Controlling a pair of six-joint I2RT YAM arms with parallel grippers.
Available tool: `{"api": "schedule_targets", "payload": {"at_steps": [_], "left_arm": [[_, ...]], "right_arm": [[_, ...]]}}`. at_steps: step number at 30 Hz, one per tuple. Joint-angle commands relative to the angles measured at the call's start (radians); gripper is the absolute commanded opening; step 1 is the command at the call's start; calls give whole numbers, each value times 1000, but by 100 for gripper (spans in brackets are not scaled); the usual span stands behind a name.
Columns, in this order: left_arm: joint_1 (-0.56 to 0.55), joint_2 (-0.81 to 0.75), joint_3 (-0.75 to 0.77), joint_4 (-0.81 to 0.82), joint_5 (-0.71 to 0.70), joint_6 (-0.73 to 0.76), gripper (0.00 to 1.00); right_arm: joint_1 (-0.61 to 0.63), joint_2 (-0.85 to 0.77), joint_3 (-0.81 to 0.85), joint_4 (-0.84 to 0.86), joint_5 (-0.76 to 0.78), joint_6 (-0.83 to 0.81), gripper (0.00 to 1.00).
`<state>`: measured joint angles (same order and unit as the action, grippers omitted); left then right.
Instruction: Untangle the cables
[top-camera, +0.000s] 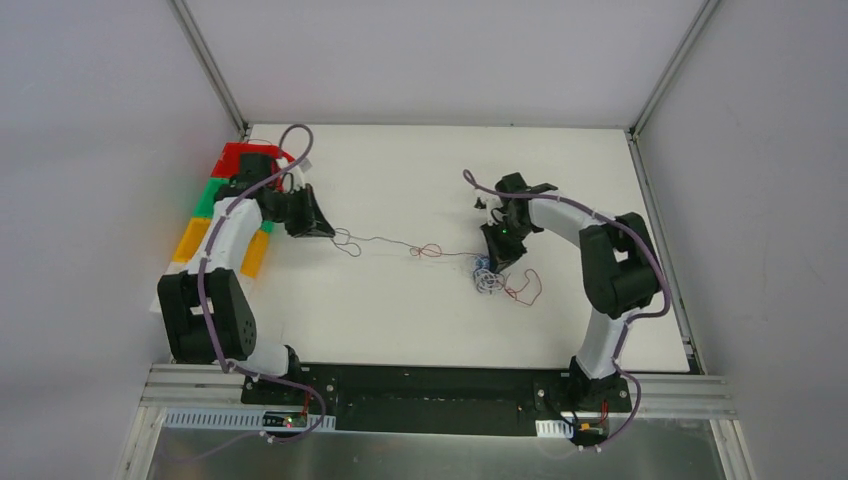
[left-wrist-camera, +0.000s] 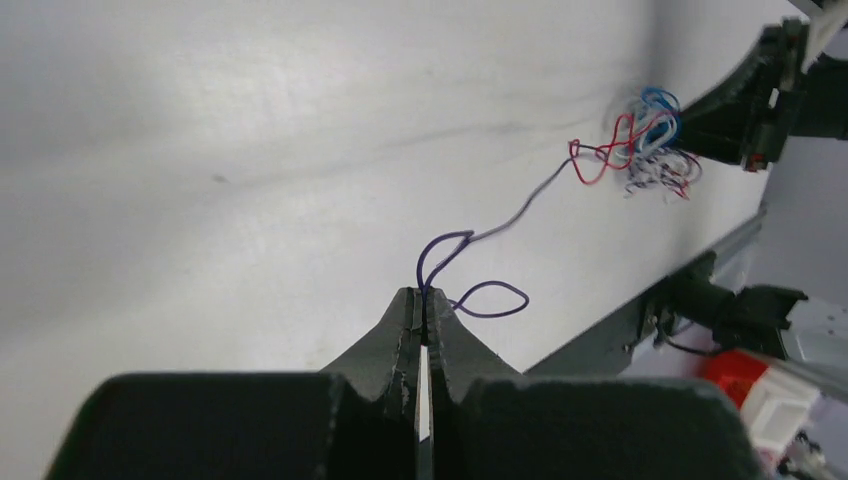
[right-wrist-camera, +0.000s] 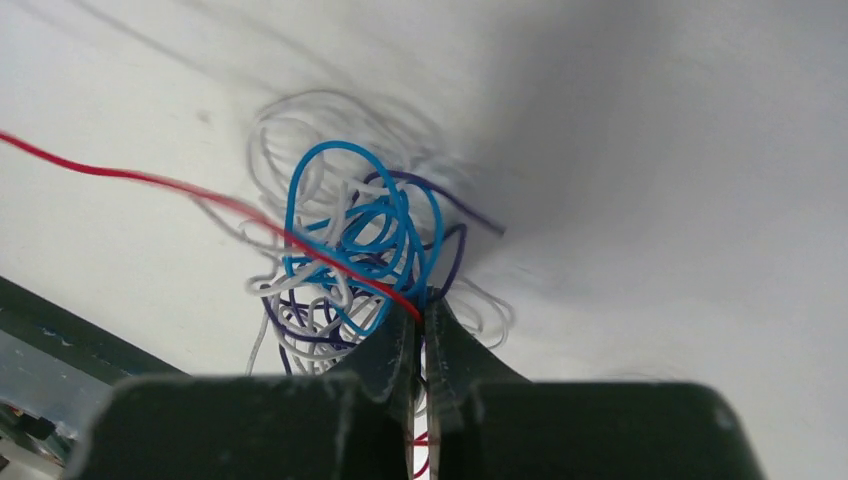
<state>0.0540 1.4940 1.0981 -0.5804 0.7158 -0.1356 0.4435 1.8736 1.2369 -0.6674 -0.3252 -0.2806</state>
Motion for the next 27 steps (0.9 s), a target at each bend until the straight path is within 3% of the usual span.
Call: {"api": "schedule_targets", "payload": {"at_steps": [1, 9, 14, 19, 24, 27], "left_arm": [[151, -49, 77, -266, -155, 205, 0], [369, -52, 238, -424, -234, 370, 0], [377, -72, 372, -552, -221, 411, 0], [397, -94, 478, -645, -347, 455, 0], [463, -162, 466, -669, -495, 695, 0], [565, -181, 444, -671, -533, 899, 0]], "right_arm": [[-133, -84, -15, -155, 79, -95, 0], [-348, -69, 56, -230, 84, -143, 0], [-358, -53, 125, -244, -15, -116, 0], [-352, -33, 200, -258, -92, -77, 0], [-324, -41, 254, -272, -153, -77, 0], [-287, -35, 300, -287, -182, -72, 0]]}}
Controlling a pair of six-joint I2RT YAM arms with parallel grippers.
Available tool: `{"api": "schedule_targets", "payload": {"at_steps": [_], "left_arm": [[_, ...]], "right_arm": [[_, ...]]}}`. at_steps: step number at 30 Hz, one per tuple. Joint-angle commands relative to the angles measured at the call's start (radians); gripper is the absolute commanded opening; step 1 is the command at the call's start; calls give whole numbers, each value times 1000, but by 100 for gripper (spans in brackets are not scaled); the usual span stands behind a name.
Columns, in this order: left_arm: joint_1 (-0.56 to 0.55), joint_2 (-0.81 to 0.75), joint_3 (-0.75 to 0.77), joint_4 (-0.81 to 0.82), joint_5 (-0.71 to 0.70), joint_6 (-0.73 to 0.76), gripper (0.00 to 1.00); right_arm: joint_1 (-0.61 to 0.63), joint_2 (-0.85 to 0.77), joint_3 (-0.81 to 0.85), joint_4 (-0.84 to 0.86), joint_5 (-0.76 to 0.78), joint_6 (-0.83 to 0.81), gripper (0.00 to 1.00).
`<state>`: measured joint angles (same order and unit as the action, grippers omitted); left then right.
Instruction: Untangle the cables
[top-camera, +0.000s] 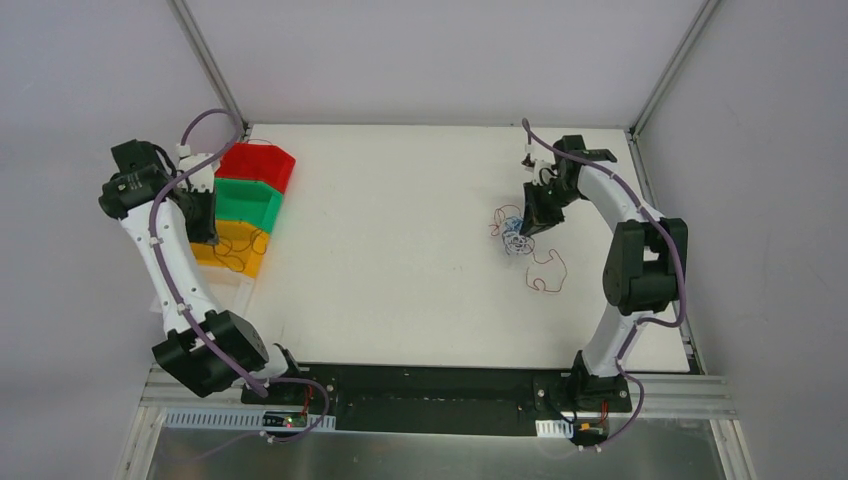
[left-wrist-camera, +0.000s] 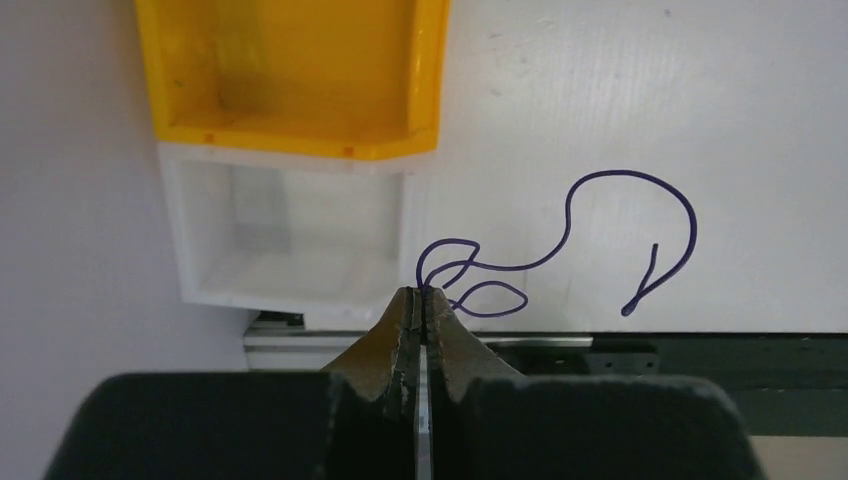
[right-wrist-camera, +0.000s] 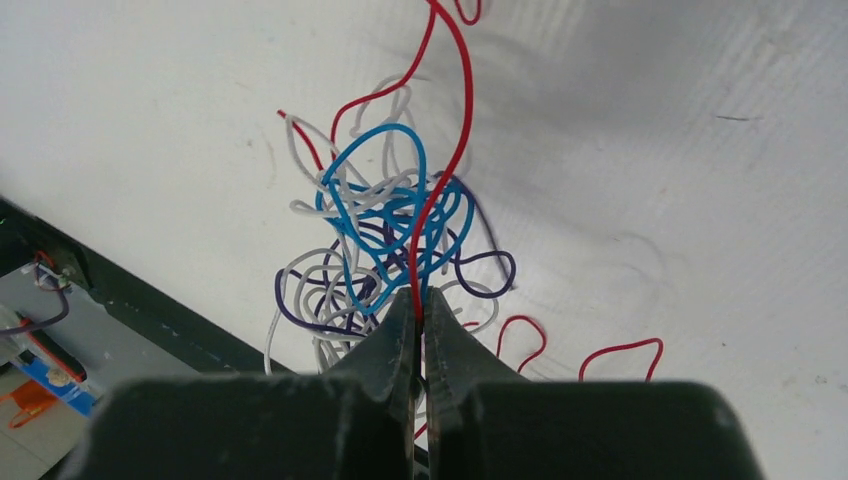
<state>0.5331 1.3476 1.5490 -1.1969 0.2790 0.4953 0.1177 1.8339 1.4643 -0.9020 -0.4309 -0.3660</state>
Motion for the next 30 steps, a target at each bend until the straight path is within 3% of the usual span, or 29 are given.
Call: {"api": "schedule_targets", "payload": {"at_steps": [1, 5, 8, 16, 24, 30], "left_arm": [[115, -33, -9, -52, -101, 312, 0], [217, -6, 10, -16, -97, 409, 0], [230, 39, 56, -2, -90, 405, 0], [225, 214, 224, 131, -147, 226, 0], [132, 302, 225, 307, -259, 138, 0], [21, 387, 239, 430, -360, 84, 0]], "right_arm": [[49, 9, 85, -58, -83, 14, 0], [81, 33, 133, -74, -93, 18, 0], [98, 52, 165, -87, -93, 21, 0], [109, 124, 349, -219, -69, -6, 0], [117, 223, 554, -325, -45, -10, 0], [127, 264, 614, -348, -29, -8, 0]]}}
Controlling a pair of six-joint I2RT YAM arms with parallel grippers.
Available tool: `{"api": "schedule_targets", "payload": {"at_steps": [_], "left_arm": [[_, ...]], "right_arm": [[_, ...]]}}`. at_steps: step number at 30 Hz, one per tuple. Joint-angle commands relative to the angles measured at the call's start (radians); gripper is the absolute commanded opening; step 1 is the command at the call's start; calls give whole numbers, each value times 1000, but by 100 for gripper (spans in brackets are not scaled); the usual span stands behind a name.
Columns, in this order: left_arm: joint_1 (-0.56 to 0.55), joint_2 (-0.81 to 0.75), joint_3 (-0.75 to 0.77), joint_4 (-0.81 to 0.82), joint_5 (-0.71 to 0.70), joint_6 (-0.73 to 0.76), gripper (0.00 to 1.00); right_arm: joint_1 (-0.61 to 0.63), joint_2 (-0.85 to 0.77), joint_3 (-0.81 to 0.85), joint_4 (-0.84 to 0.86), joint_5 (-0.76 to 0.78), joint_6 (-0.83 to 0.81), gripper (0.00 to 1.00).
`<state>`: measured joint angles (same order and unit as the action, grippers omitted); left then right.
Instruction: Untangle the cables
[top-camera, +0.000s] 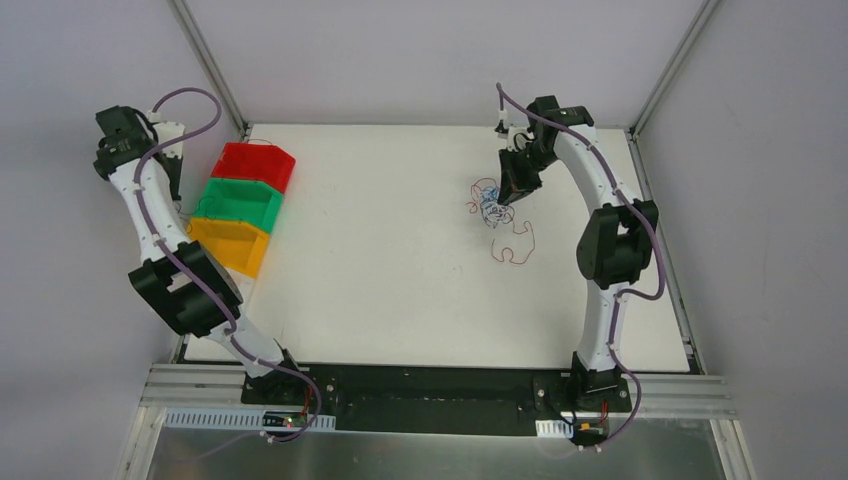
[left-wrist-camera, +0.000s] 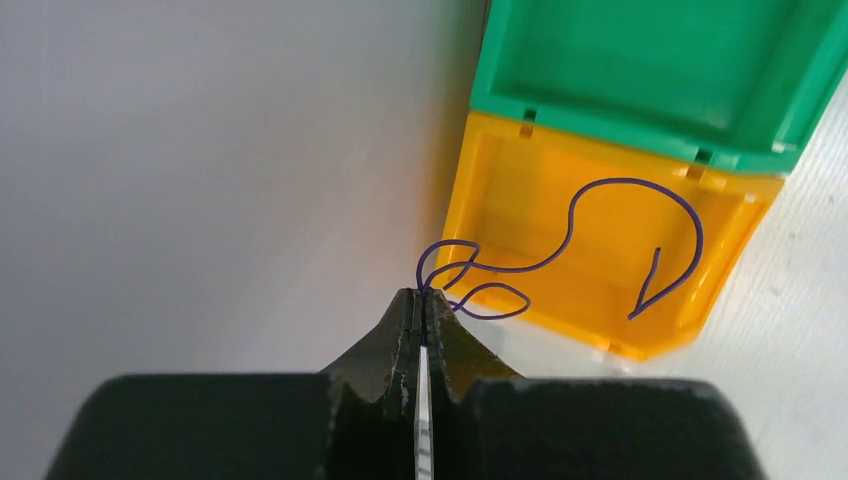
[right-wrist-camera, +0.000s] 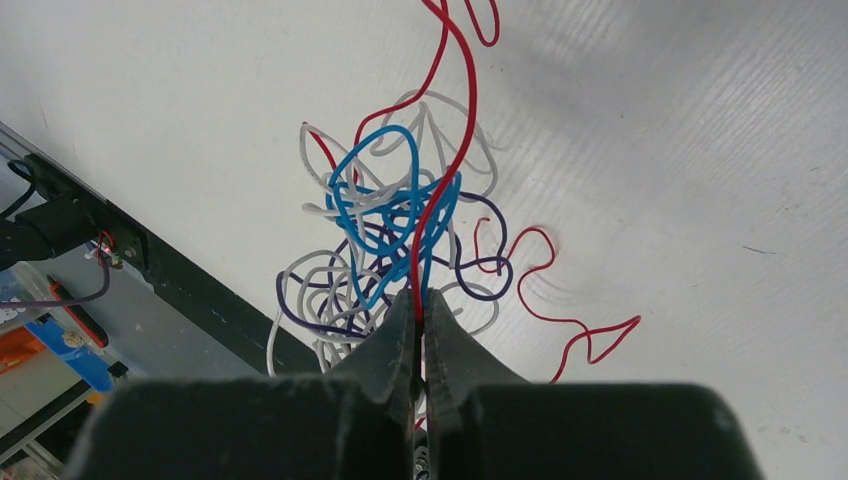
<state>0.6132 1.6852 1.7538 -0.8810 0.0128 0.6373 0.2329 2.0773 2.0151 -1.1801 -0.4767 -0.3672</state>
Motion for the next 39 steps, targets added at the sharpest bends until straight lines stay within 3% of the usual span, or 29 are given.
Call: {"api": "schedule_targets", "payload": {"at_steps": [1, 11, 17, 19, 20, 23, 30, 32, 36, 39], "left_arm": [[-75, 58, 39, 134, -105, -57, 0], [-171, 285, 238, 200, -212, -32, 0], [-220, 257, 169, 198, -153, 15, 24], [-224, 227, 135, 198, -136, 15, 36], [-224, 216, 126, 198, -133, 10, 47], [-224, 165, 111, 178, -89, -32, 58], [-223, -73, -16, 139, 367, -206, 79], [-229, -75, -11, 135, 325, -249, 78], [-219, 56, 96, 82, 45, -297, 48], [-194, 142, 148, 43, -51, -330, 38]], "right_arm": [[13, 25, 70, -71, 18, -5, 0], [27, 54, 100, -63, 16, 16, 0], [74, 50, 133, -54, -44, 10, 0], [101, 48, 148, -43, -66, 15, 0], [113, 46, 158, -36, -81, 20, 0], [152, 42, 185, -2, -125, 49, 0], [225, 17, 232, 104, -288, 168, 0], [238, 0, 203, 123, -276, 172, 0], [235, -28, 143, 110, -247, 153, 0], [234, -52, 113, 101, -230, 135, 0]]}}
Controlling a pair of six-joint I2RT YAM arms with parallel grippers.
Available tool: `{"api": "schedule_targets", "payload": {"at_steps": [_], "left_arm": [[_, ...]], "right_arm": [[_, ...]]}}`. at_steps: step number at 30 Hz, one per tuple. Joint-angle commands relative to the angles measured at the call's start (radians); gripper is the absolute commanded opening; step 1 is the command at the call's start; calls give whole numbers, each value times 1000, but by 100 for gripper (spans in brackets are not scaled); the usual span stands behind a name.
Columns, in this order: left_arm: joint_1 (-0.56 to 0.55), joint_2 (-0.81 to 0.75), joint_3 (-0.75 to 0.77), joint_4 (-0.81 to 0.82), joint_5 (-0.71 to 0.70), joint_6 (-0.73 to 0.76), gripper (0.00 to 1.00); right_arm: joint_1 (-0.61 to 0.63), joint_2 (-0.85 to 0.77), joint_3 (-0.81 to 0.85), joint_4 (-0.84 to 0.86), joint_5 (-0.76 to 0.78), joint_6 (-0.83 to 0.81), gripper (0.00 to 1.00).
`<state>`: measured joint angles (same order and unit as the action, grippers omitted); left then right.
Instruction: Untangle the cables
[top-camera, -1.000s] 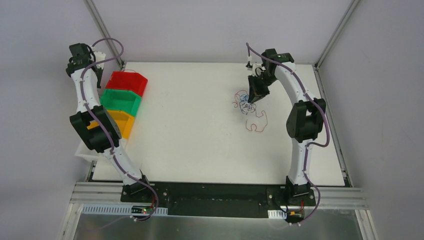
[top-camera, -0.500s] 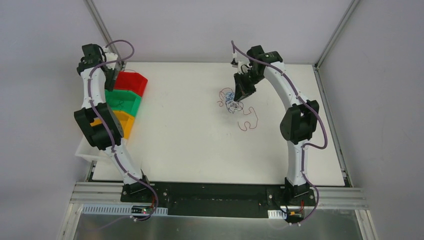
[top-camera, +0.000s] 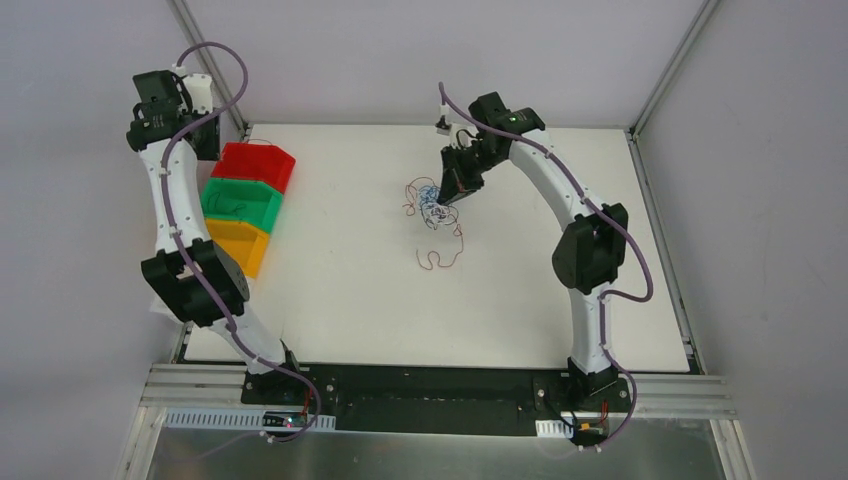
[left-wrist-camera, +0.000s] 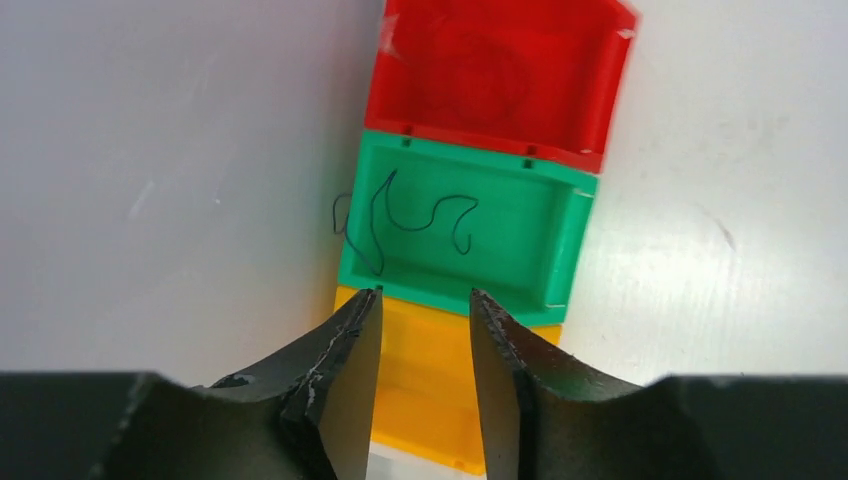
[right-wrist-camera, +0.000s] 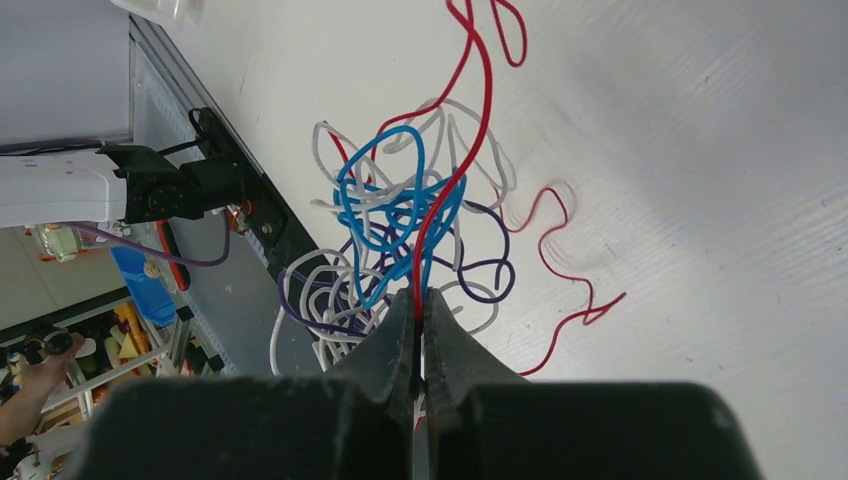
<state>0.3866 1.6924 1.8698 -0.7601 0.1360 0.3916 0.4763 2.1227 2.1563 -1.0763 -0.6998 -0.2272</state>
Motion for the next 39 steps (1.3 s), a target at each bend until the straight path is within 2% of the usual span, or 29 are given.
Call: {"api": "schedule_targets", "payload": {"at_steps": [1, 6, 10, 14, 22, 39], "left_arm": [[39, 150, 36, -79, -197, -102, 37], [43, 220, 48, -77, -237, -166, 38], [40, 329, 125, -86, -359, -195, 30], [41, 384, 133, -85, -384, -200, 25], [41, 434, 152, -83, -437, -262, 25], [61, 486, 152, -79, -473, -283, 28]], "right_arm": [[-10, -104, -35, -5, 0, -8, 0], [-11, -115, -48, -21, 35, -24, 0], [-11, -113, -49, -27, 51, -26, 0], [-11, -111, -49, -24, 67, -25, 0], [-11, -109, -49, -23, 87, -30, 0], [-11, -104, -50, -22, 114, -35, 0]]}}
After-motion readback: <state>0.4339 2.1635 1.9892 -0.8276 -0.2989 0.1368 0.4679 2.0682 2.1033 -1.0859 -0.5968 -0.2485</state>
